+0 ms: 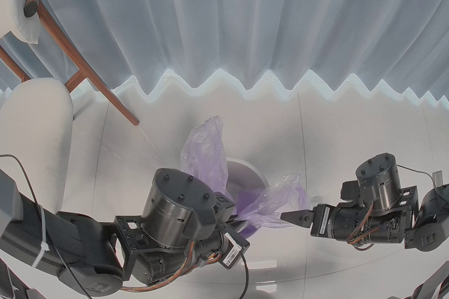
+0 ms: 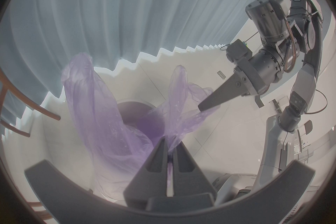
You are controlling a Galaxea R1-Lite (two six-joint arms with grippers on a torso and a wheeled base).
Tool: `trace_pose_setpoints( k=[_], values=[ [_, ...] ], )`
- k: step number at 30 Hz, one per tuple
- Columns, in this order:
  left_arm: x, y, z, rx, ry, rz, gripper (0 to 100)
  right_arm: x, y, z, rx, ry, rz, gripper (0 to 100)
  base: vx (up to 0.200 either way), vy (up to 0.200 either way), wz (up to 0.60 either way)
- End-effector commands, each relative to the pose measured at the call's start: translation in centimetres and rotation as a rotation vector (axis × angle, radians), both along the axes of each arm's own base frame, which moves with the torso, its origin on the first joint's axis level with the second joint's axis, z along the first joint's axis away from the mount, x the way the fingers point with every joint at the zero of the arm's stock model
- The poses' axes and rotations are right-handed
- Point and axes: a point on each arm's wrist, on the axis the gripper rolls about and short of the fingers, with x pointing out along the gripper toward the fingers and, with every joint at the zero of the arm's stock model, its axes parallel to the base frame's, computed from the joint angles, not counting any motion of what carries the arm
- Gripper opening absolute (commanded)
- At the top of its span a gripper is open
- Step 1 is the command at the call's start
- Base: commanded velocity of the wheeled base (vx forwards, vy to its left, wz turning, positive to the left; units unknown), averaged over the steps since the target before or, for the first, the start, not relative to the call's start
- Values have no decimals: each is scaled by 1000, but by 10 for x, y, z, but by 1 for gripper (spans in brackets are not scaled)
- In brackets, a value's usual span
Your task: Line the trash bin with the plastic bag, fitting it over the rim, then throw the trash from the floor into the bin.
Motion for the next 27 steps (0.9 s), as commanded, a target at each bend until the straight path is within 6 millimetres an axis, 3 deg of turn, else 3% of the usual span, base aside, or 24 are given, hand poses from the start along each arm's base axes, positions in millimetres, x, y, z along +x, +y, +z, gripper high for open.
trace_pose_setpoints(
  k=[1, 6, 15, 16, 22, 27],
  values=[
    [1, 1, 1, -4, -3, 5, 0, 1, 13, -8, -8, 30, 23, 100, 0, 0, 0],
    [0, 4, 5, -13, -7, 9, 0, 19, 29, -12, -7, 30, 13, 100, 0, 0, 0],
    [3, 9, 10, -27, -19, 27, 0, 23, 32, -21, -29, 45, 5, 100, 0, 0, 0],
    [3, 10, 10, -28, -19, 29, 0, 24, 32, -20, -27, 41, 1, 0, 0, 0, 0],
    [4, 9, 13, -38, -25, 30, 0, 33, 38, -7, 23, -65, 13, 0, 0, 0, 0],
    [-2, 15, 15, -41, -28, 26, 0, 34, 41, -5, -37, -154, 104, 0, 0, 0, 0]
  ],
)
